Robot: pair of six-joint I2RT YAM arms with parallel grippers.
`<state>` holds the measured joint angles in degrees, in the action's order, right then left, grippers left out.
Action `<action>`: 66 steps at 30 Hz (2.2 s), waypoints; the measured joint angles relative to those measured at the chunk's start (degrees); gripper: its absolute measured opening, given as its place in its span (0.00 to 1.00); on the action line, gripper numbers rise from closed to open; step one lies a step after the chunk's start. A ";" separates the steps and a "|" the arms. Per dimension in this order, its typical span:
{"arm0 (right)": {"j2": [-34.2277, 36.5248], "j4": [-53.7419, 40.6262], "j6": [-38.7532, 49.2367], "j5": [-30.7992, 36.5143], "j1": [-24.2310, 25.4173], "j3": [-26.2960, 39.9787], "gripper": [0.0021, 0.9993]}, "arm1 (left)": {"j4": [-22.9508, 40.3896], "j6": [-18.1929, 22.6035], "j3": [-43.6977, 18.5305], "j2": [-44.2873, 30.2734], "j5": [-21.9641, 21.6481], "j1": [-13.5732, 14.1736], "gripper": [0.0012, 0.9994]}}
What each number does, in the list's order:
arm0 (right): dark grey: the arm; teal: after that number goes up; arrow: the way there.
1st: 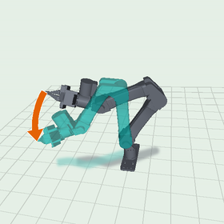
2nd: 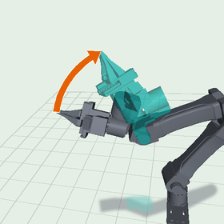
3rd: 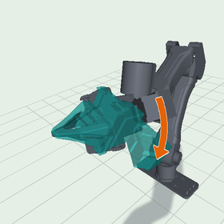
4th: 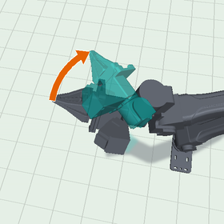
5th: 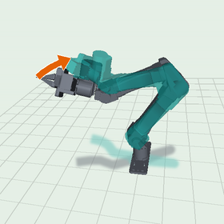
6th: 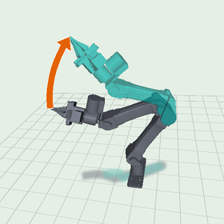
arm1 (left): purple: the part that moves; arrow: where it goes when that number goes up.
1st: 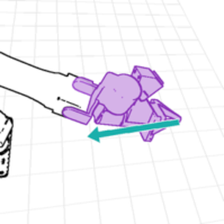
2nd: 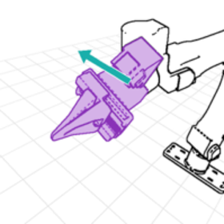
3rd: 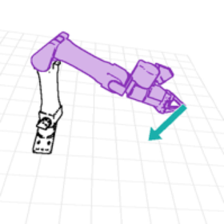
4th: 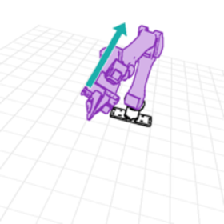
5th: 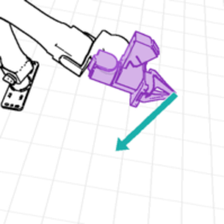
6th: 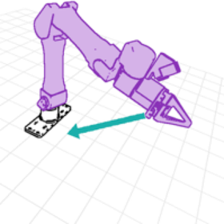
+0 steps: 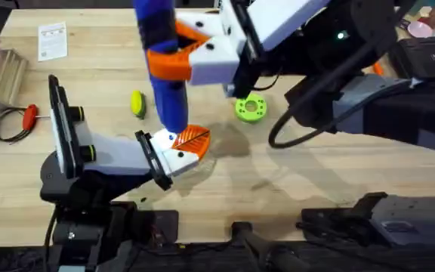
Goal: Pick up the gripper from the table and insert it into the empty holder that is missing its gripper. Then pick up a screw, insert it into the mounting hole, and use the screwdriver to tighten it. Finally, clean up the table by picking up the vegetable and placing it into the bucket.
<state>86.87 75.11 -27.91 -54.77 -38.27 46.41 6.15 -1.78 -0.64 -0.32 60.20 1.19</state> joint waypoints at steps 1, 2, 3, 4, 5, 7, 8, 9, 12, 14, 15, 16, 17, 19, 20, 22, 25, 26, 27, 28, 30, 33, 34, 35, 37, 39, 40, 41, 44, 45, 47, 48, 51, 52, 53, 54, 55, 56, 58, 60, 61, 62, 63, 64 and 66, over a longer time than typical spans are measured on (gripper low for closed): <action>0.00 0.01 0.35 -0.45 -0.45 0.00 0.02 | 0.00 0.00 0.00 0.00 0.00 0.00 0.00; 0.00 0.12 0.76 -0.84 -0.80 0.00 0.02 | 0.00 0.00 0.00 0.00 0.00 0.00 0.00; 0.00 0.27 1.07 -1.17 -1.10 0.00 0.02 | 0.00 0.00 0.00 0.00 0.00 0.00 0.00; -0.01 0.49 1.38 -1.55 -1.33 0.00 0.02 | 0.00 0.00 0.00 0.01 0.00 0.00 0.00; 0.00 1.02 1.66 -2.01 -1.43 0.00 0.02 | 0.00 0.00 0.00 0.00 0.00 0.00 0.00; -0.02 2.31 2.34 -2.65 -1.43 0.00 0.02 | 0.00 0.00 0.00 0.02 0.00 0.00 0.00; -0.01 2.70 2.69 -2.84 -1.43 0.00 0.02 | 0.00 0.00 0.00 0.01 0.00 0.00 0.00; 0.00 2.90 3.07 -3.09 -1.43 0.00 0.02 | 0.00 0.00 0.00 0.00 0.00 0.00 0.00; 0.00 2.97 4.25 -3.47 -1.43 0.00 0.02 | 0.00 0.00 0.00 0.00 0.00 0.00 0.00; 0.00 3.44 4.90 -3.61 -1.43 0.00 0.02 | 0.00 0.00 0.00 0.00 0.00 0.00 0.00; -0.02 3.77 5.24 -3.62 -1.43 0.00 0.02 | 0.00 0.00 0.00 0.00 0.00 0.00 0.00; 0.00 4.17 5.43 -3.62 -1.43 0.00 0.02 | 0.00 0.00 0.00 0.00 0.00 0.00 0.00; -0.01 4.43 5.61 -3.62 -1.43 0.00 0.02 | 0.00 0.00 0.00 0.00 0.00 0.00 0.00; -0.02 4.57 5.82 -3.63 -1.43 0.00 0.02 | 0.00 0.00 0.00 0.02 0.00 0.00 0.00; -0.01 4.57 5.89 -3.65 -1.43 0.00 0.02 | 0.00 0.00 0.00 0.02 0.00 0.00 0.00; 0.00 4.57 5.93 -3.65 -1.48 0.00 0.02 | 0.00 0.00 0.00 0.00 0.00 0.00 0.00; 0.00 4.55 6.13 -3.65 -1.93 0.04 0.02 | 0.00 0.00 0.00 0.00 0.00 0.00 0.00; 0.00 4.55 6.17 -3.72 -2.14 0.11 0.02 | 0.00 0.00 0.00 0.00 0.00 0.00 0.00; 0.00 4.56 6.29 -3.88 -2.24 0.15 0.02 | 0.00 0.00 0.00 0.00 0.00 0.00 0.00; -0.02 4.57 6.38 -4.11 -2.35 0.20 0.02 | 0.00 0.00 0.00 0.00 0.00 0.00 0.00; -0.01 4.57 6.60 -4.69 -2.46 0.26 0.02 | 0.00 0.00 0.00 0.00 0.00 0.00 0.00; -0.01 4.57 6.98 -5.00 -2.46 0.26 0.02 | 0.00 0.00 0.00 0.00 0.00 0.00 0.00; -0.02 4.57 7.12 -5.06 -2.48 0.28 0.02 | 0.00 0.00 0.00 0.01 0.00 0.00 0.00; 0.00 4.57 7.22 -5.09 -2.48 0.31 0.02 | 0.00 0.00 0.00 0.00 0.00 0.00 0.00; -0.01 4.57 7.41 -5.11 -2.51 0.36 0.02 | 0.00 0.00 0.00 0.00 0.00 0.00 0.00; 0.00 4.55 7.58 -5.11 -2.58 0.58 0.02 | 0.00 0.00 0.00 0.02 0.00 0.00 0.00; -0.01 4.55 7.64 -5.15 -2.62 0.72 0.02 | 0.00 0.00 0.00 0.02 0.00 0.00 0.00; 0.00 4.47 7.76 -5.15 -2.71 0.93 0.02 | 0.00 0.00 0.00 0.00 0.00 0.00 0.00; -0.01 3.27 8.03 -5.15 -2.89 1.68 0.02 | 0.00 0.00 0.00 0.00 0.00 0.00 0.00; 0.00 2.76 8.16 -5.15 -2.99 1.84 0.02 | 0.00 0.00 0.00 0.00 0.00 0.00 0.00; -0.02 2.13 8.40 -5.18 -2.99 1.89 0.02 | 0.00 0.00 0.00 0.00 0.00 0.00 0.00; 0.00 2.04 8.48 -5.15 -2.99 1.90 0.02 | 0.00 0.00 0.00 0.00 0.00 0.00 0.00; -0.02 1.95 8.70 -5.16 -2.99 1.94 0.02 | 0.00 0.00 0.00 0.00 0.00 0.02 0.00; 0.00 1.74 8.76 -5.15 -3.01 1.97 0.02 | 0.00 0.00 0.00 0.00 0.00 0.00 0.00; -0.02 1.48 8.91 -5.15 -3.10 1.97 0.02 | 0.00 0.00 0.00 0.00 0.00 0.00 0.00; -0.02 1.08 9.13 -5.15 -3.22 1.97 0.02 | 0.00 0.00 0.00 0.00 0.00 0.00 0.00; 0.00 0.70 9.40 -5.18 -3.38 1.97 0.02 | 0.00 0.00 0.00 0.00 0.00 0.00 0.00; 0.00 0.51 9.67 -5.16 -3.53 1.97 0.02 | 0.00 0.00 0.00 0.00 0.00 0.00 0.00; -0.02 0.42 10.11 -5.15 -3.73 1.97 0.02 | 0.00 0.00 0.00 0.02 0.00 0.00 0.00; -0.01 0.37 10.39 -5.16 -3.84 1.97 0.02 | 0.00 0.00 0.00 0.00 0.00 0.00 0.00; -0.02 0.33 10.43 -5.18 -3.84 1.97 0.02 | 0.00 0.00 0.00 0.00 0.00 0.00 0.00; 0.00 0.31 10.59 -5.16 -3.84 1.97 0.02 | 0.00 0.00 0.00 0.00 0.00 0.00 0.00; -0.01 0.31 10.75 -5.17 -3.84 1.97 0.02 | 0.00 0.00 0.00 0.00 0.00 0.00 0.00; -0.01 0.31 11.03 -5.16 -3.84 1.97 0.02 | 0.00 0.00 0.00 0.00 0.00 0.00 0.00; -0.02 0.31 11.42 -5.15 -3.84 1.97 0.02 | 0.00 0.00 0.00 0.00 0.00 0.00 0.00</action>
<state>86.85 75.42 -16.48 -59.92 -42.11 48.38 6.15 -1.78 -0.64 -0.32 60.20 1.19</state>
